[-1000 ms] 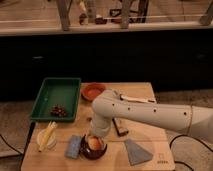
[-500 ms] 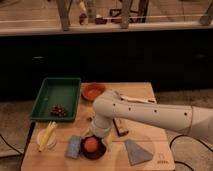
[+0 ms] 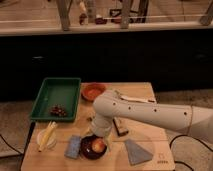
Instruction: Place apple in purple bowl
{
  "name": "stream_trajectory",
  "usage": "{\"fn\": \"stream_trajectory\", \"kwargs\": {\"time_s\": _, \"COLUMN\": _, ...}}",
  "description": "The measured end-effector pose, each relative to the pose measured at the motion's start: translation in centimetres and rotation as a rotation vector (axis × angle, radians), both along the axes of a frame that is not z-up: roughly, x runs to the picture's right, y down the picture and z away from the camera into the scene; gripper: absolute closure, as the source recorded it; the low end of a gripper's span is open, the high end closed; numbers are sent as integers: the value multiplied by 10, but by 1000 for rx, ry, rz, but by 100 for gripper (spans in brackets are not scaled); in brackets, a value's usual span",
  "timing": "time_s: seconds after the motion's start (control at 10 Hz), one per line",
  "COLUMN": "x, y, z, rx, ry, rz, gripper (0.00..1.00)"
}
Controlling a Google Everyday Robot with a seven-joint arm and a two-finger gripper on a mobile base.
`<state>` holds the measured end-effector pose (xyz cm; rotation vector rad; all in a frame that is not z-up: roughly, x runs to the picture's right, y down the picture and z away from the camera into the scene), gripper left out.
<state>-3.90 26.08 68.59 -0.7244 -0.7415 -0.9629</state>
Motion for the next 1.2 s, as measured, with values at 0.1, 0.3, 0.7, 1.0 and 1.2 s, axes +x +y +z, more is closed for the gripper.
{"fn": "stream_trajectory", "kwargs": {"time_s": 0.1, "x": 1, "y": 0, "z": 0, "rx": 0, "ry": -1, "rz": 0, "gripper": 20}}
{"fn": "stream_trajectory", "kwargs": {"time_s": 0.3, "x": 2, "y": -1, "z": 0, "rx": 0, "ry": -5, "rz": -4, "gripper": 20}}
{"fn": "stream_trajectory", "kwargs": {"time_s": 0.7, "x": -2, "y": -8, "z": 1, "rx": 10, "ry": -32, "rz": -24, "gripper": 20}}
{"fn": "stream_trajectory", "kwargs": {"time_s": 1.0, "x": -1, "y": -12, "z": 2, "rx": 13, "ry": -55, "rz": -31, "gripper": 20}}
{"fn": "stream_trajectory", "kwargs": {"time_s": 1.2, "x": -1, "y": -12, "z": 2, "rx": 13, "ry": -55, "rz": -30, "gripper": 20}}
